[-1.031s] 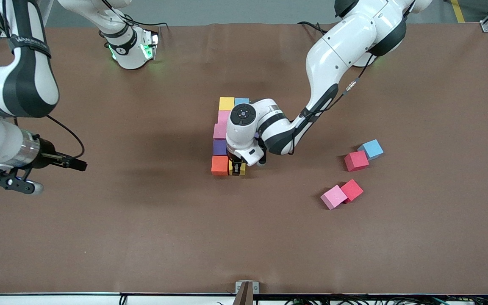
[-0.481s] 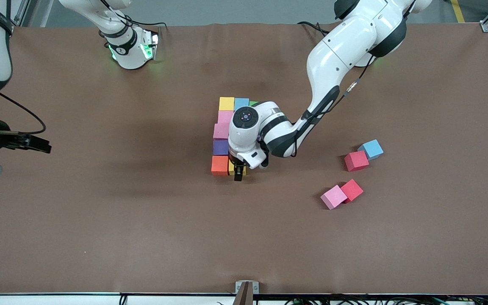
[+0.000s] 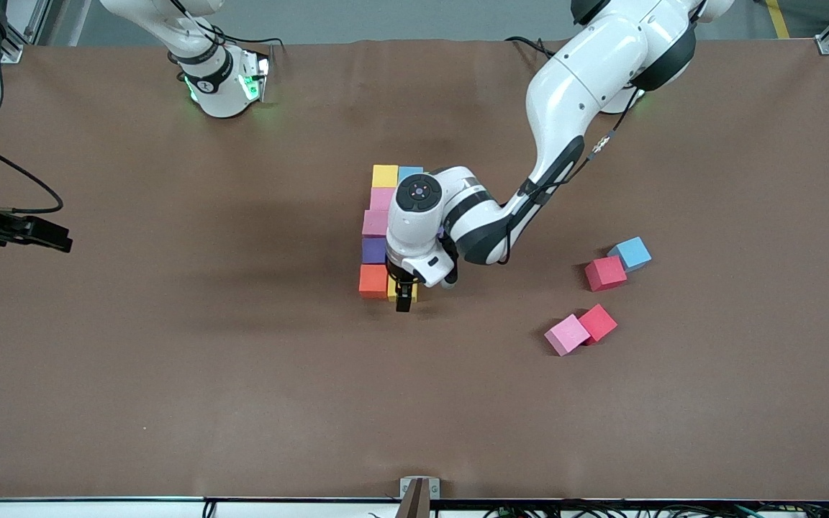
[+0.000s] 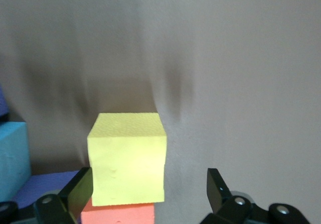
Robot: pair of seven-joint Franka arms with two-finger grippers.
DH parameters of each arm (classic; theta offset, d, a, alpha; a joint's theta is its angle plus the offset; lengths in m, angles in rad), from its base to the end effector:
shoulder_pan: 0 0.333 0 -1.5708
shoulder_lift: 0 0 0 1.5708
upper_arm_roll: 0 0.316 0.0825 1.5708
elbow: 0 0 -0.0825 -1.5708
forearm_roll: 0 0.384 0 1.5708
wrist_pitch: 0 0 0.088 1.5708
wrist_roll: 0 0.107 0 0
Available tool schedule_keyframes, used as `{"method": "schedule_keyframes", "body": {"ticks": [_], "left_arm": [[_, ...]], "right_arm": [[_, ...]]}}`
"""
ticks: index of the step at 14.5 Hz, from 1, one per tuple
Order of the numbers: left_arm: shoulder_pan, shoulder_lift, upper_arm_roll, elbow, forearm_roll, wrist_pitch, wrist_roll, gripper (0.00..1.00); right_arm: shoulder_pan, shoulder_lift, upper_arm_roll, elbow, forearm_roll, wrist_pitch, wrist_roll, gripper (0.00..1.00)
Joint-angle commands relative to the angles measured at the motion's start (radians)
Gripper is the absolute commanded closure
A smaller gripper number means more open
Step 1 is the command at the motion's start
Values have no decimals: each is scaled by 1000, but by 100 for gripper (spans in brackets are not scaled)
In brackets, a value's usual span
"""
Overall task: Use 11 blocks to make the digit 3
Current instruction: 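Open the left gripper and move it to the pink cube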
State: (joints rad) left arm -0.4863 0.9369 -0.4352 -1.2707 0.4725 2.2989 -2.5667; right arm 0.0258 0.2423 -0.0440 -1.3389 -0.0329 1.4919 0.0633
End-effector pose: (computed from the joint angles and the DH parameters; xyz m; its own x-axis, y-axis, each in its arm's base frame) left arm 0.5402 -0.5433 0.2339 0.0283 0.9925 -0.1186 0.9900 -0.0114 0.1404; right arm 0.6187 -0.0116 0.5843 0.9928 -0.0835 -0.0860 -0.0795 -0.9956 0.0490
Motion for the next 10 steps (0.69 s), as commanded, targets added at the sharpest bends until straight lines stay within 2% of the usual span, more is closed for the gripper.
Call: {"method": "schedule_keyframes", "body": {"ticks": [1, 3, 4, 6, 8, 10], "left_arm": [[2, -44, -13, -35, -25, -68, 10, 0], [24, -78, -20, -36, -25, -130, 14, 0], [46, -93, -25, -36, -28, -168, 31, 0], [118, -115, -40, -50, -29, -211, 91, 0], [201, -147, -51, -100, -29, -217, 95, 0], [300, -203, -54, -195, -26, -208, 105, 0]], "right_arm": [[6, -4, 6, 17, 54, -39, 0, 0], [12, -8, 7, 18, 50, -48, 0, 0], [37, -9, -19, 23, 47, -50, 0, 0], [25, -17, -27, 29, 56, -59, -7, 0], [22, -35, -22, 29, 56, -119, -7, 0], [23, -52, -20, 27, 57, -130, -17, 0]]}}
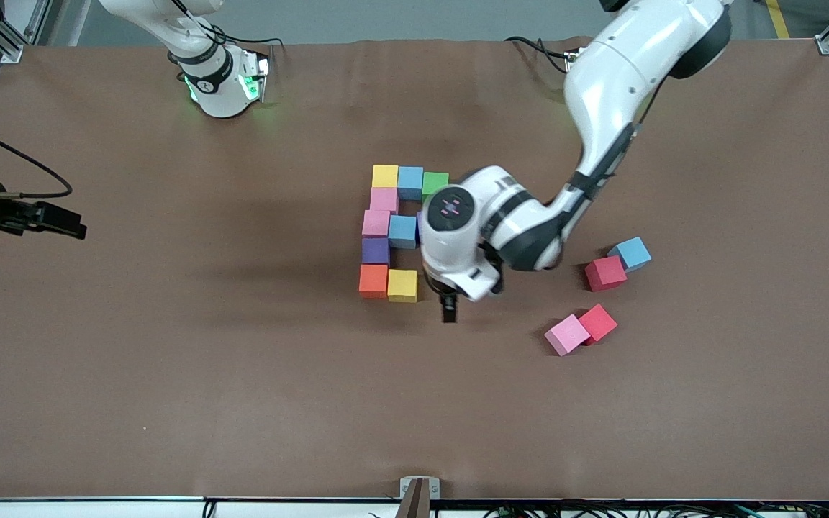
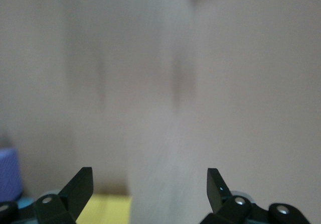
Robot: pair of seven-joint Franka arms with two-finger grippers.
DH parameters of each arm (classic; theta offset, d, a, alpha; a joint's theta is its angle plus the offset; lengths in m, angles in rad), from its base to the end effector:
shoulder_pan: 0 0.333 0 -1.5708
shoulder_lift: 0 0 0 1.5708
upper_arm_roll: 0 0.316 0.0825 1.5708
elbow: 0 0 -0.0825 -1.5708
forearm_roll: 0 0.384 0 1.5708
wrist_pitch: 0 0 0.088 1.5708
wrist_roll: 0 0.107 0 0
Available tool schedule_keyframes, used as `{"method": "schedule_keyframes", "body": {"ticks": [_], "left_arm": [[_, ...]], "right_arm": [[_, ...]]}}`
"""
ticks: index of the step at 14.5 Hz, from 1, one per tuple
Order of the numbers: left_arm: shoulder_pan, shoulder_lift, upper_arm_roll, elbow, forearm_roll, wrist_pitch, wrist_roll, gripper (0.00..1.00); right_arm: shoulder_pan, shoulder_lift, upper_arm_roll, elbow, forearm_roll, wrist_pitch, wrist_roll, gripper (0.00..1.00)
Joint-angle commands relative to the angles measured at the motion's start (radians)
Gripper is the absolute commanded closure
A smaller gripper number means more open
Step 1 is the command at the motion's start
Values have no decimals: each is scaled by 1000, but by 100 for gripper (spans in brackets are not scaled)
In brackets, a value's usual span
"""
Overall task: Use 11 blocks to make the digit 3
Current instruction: 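Open the left gripper and move it to the pink cube, then grasp the light pink cube with the left gripper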
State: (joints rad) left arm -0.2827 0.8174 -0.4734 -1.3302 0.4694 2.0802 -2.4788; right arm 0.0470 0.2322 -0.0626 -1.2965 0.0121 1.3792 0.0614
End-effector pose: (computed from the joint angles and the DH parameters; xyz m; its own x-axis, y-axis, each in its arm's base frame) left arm 0.6066 -0.4265 0.2789 -0.0616 0.9977 0.0286 0.9957 0.0595 0.0715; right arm 0.6042 -0.0031 0.6014 0.9861 -0.0749 -0.1481 -0.0741 -0.9972 0.0114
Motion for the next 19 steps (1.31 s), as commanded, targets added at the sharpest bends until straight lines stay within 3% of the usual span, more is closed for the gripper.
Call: {"method": "schedule_keyframes", "body": {"ticks": [1, 3, 6, 7, 11, 15, 19], "left_arm": [[138, -105, -19, -174, -23, 14, 20, 0], [215, -164, -19, -256, -23, 40, 18, 0], [321, -210, -19, -358, -18, 125, 17, 0], [347, -224, -19, -391, -18, 153, 17, 0], [410, -221, -16, -432, -17, 242, 8, 0], [422, -170, -10, -428, -11, 325, -8, 0], [422, -149, -8, -426, -11, 337, -31, 0]], "right_arm": [[5, -54, 0, -23, 3, -8, -15, 0], [-18, -71, 15, -35, 3, -5, -15, 0], [-142, -135, 127, -110, 2, 18, -18, 0], [-141, -160, 130, -141, 2, 29, -18, 0], [-102, -230, 118, -196, 2, 38, -18, 0], [-29, -330, 48, -283, 0, 35, -18, 0], [-24, -389, 46, -325, -1, 29, -20, 0]]}}
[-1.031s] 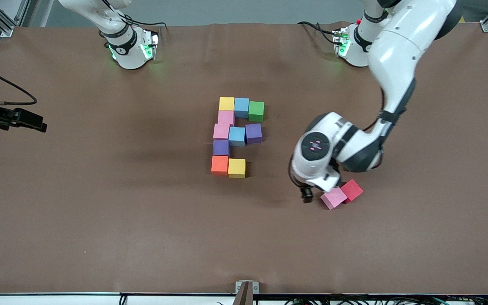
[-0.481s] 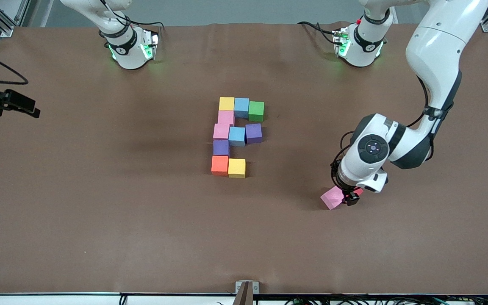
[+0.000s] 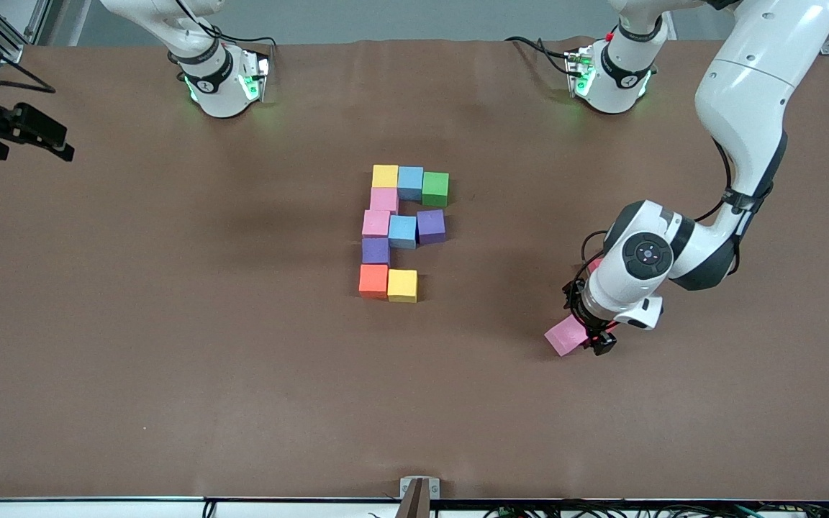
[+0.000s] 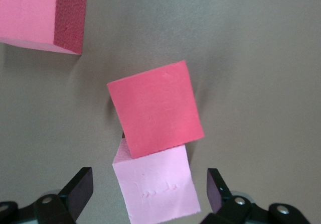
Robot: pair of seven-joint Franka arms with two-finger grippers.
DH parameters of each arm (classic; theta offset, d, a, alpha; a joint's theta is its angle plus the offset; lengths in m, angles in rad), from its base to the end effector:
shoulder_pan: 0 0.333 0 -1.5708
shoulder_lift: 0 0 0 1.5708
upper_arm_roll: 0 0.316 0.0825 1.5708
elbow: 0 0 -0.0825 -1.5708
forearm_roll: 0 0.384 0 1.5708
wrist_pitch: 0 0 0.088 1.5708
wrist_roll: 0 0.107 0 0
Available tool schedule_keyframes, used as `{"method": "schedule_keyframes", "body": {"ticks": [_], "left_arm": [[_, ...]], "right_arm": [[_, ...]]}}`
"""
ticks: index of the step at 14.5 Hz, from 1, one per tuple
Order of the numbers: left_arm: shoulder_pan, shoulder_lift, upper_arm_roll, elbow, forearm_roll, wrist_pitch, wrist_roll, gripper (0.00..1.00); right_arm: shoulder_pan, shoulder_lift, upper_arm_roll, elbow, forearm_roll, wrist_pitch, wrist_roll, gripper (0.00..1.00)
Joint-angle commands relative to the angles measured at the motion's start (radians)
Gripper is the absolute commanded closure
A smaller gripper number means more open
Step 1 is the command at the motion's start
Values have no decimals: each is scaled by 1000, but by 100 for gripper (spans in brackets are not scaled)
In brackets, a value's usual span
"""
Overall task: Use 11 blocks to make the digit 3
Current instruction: 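Grasp the light pink cube with the left gripper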
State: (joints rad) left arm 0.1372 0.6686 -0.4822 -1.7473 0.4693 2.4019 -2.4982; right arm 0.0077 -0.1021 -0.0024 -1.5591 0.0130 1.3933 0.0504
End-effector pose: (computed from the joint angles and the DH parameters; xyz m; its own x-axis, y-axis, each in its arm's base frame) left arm 0.6434 -0.1939 0.2318 -0.3376 0.9405 -0.0377 0.9362 0.3396 0.0900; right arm 0.5030 0.0042 0.6690 0.9970 -0.0428 -0.0642 -0.0435 -0.9990 -0.0099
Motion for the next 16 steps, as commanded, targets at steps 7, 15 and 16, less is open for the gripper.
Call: {"method": "schedule_keyframes", "body": {"ticks": [7, 15, 16], "left_arm": [[-10, 48, 19, 32, -9, 16, -14, 32], [-63, 80, 17, 78, 35, 14, -11, 73], [-85, 80, 17, 83, 35, 14, -11, 73]], "right_arm": [[5, -47, -7, -62, -4, 55, -9, 0], [-6, -1, 22, 13, -1, 44, -7, 0], [-12, -1, 24, 14, -1, 44, -9, 0]]}}
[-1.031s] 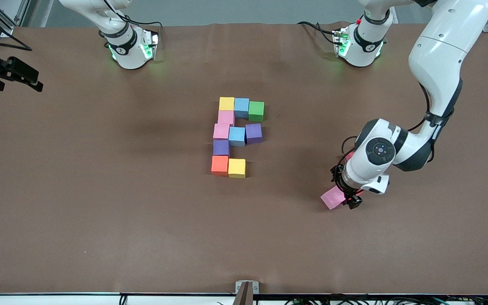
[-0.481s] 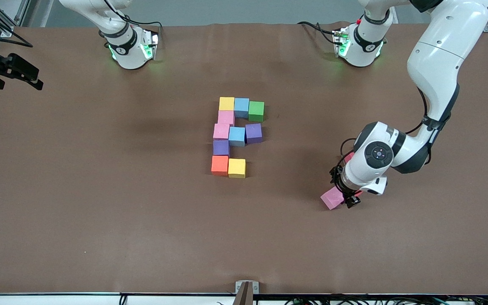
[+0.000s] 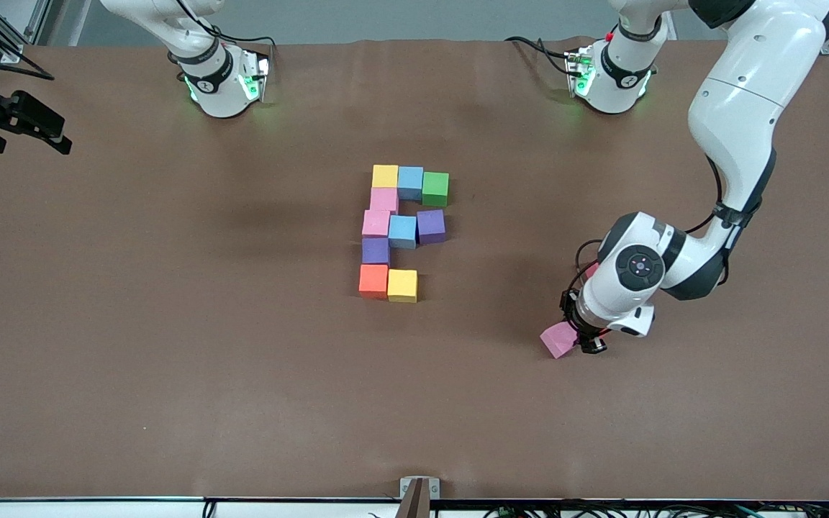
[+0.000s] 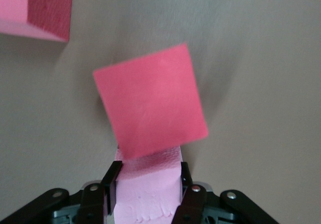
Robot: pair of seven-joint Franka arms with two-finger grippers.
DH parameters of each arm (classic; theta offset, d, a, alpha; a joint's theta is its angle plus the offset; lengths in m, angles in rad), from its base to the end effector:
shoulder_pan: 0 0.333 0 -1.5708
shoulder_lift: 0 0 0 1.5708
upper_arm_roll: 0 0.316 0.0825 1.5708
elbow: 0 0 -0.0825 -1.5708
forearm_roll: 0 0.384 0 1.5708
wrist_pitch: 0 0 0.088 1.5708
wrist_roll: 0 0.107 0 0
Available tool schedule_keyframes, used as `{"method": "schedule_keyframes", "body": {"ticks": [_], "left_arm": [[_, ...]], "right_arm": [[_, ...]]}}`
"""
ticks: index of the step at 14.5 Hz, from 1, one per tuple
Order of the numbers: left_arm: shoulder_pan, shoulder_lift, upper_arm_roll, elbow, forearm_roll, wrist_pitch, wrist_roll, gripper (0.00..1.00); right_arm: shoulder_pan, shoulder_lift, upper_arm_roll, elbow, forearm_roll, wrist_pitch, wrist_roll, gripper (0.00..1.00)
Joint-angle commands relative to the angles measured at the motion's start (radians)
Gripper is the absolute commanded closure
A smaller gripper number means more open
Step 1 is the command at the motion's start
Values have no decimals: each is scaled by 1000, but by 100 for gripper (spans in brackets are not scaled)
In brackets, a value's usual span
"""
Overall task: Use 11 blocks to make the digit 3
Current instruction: 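Grasp the light pink cube with the left gripper, then carry the light pink cube to the cluster with the left gripper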
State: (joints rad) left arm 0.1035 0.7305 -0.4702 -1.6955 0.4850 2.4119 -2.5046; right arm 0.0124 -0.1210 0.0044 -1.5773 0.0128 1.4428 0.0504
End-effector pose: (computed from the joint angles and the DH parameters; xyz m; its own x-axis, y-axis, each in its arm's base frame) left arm 0.6500 -0.2082 0.2132 -0.3244 0.9448 -0.0457 0.9409 0.3272 0.0868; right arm 0.5023 0.0101 0.6743 0.9994 -0.0320 -0.0141 -0.0322 -0.9994 -0.0115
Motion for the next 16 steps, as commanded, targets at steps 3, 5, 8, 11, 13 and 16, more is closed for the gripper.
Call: {"method": "schedule_keyframes", "body": {"ticks": [3, 5, 8, 11, 13, 16], "left_arm": [[-134, 13, 5, 34, 20, 3, 4, 73], [-201, 15, 5, 40, 20, -2, 30, 73], [-280, 18, 4, 42, 18, -4, 78, 73], [-367, 27, 5, 40, 18, -4, 147, 72], [-396, 35, 5, 42, 15, -4, 147, 72], [-430, 69, 7, 92, 18, -8, 150, 72]], "right_arm": [[-20, 18, 19, 36, -4, -5, -20, 0], [-26, 18, 19, 36, -17, -4, -78, 0], [-25, 18, 17, 36, -16, -5, -75, 0], [-35, 15, 19, 27, -13, -7, -70, 0], [-43, 14, 17, 28, -5, -15, -70, 0], [-40, 14, 17, 23, -4, -15, -70, 0]]}}
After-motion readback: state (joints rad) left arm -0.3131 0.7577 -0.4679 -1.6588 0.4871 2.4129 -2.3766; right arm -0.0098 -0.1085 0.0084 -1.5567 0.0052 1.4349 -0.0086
